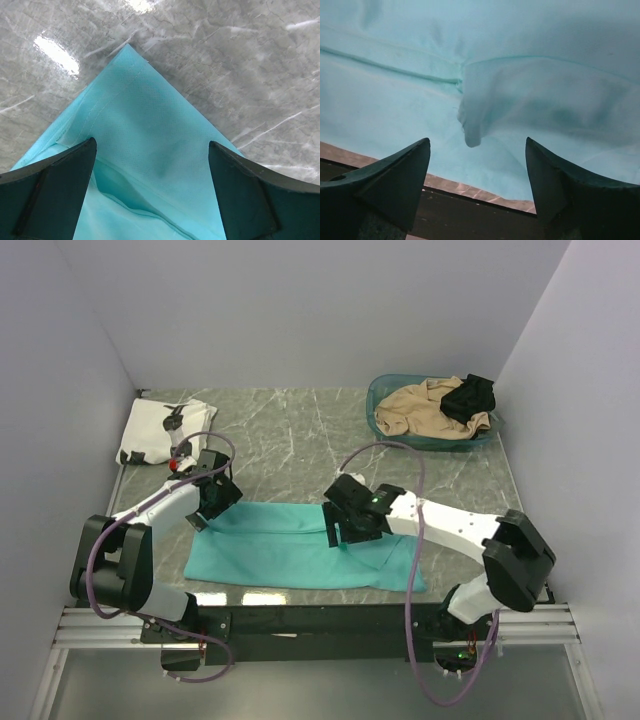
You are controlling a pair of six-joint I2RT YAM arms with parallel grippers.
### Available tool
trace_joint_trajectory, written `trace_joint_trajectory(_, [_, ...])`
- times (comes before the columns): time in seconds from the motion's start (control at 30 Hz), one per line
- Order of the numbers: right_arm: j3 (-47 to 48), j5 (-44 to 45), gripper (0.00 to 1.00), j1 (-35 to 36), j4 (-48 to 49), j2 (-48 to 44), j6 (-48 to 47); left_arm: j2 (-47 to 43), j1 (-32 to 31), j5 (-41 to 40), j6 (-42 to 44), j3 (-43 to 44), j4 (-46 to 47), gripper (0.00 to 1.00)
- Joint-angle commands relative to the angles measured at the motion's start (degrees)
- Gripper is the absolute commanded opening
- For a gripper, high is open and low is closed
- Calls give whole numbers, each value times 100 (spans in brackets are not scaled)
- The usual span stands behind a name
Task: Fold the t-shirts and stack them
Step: Fold the tshirt
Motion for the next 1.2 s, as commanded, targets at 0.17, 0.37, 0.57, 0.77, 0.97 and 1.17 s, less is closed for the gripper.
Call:
trace_joint_trajectory(0.17, [-1095,-859,84,-1144,788,-1126,130,69,-10,23,83,67,148,99])
trace_joint_trajectory(0.37, [-1378,-695,84,-1629,1009,-505,43,254,43,-100,75,14,77,99])
trace_joint_trajectory(0.57, [-623,-176,84,-1795,1159,715,-283,219,78,-390,-22,-65,-142,100])
trace_joint_trajectory(0.77, [738,-167,84,-1927,1194,1858,-686,96,87,-672,-75,-12,-371,99])
trace_joint_trajectory(0.97, [2856,-289,84,-2050,623,3266,-1328,16,95,-418,-119,-117,-318,99])
trace_joint_trajectory(1.17, [5027,-316,84,-2077,-124,4646,-1557,-71,78,232,-215,-538,-257,99])
